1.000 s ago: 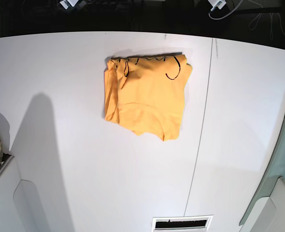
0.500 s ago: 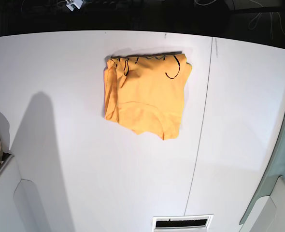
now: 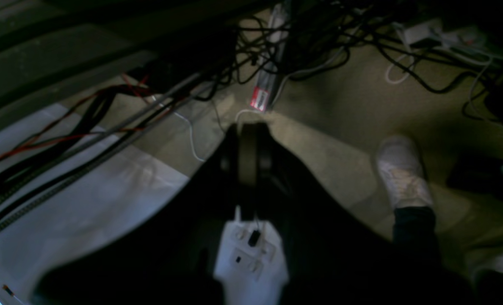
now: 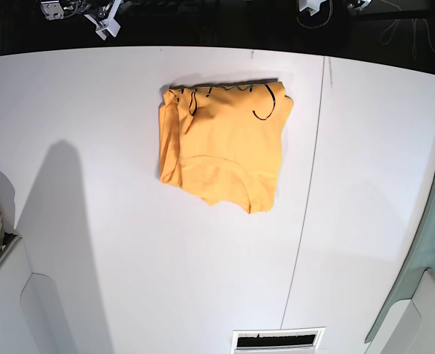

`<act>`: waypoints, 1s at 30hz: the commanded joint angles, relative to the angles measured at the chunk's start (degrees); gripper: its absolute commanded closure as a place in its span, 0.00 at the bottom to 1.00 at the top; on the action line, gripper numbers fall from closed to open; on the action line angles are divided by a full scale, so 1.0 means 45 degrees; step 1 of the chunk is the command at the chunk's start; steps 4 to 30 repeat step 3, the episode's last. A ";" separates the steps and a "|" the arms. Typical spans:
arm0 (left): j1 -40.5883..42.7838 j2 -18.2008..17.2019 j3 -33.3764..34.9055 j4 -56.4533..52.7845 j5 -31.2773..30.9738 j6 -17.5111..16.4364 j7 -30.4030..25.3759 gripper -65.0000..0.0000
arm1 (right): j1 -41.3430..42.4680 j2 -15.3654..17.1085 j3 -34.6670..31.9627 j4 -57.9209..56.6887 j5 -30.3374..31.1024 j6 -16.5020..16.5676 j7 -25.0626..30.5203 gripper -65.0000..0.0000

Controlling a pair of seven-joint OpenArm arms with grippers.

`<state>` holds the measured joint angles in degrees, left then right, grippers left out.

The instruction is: Layout the t-shirt on the table in an organized manner, then fold the t-shirt properly

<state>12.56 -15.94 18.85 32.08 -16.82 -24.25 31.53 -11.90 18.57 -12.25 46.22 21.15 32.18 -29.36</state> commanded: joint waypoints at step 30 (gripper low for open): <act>0.0005 0.0049 0.0024 0.0039 -0.0316 -0.0087 -0.0063 0.90 | -0.0049 0.0136 0.0029 0.0063 0.0063 0.0136 0.0019 1.00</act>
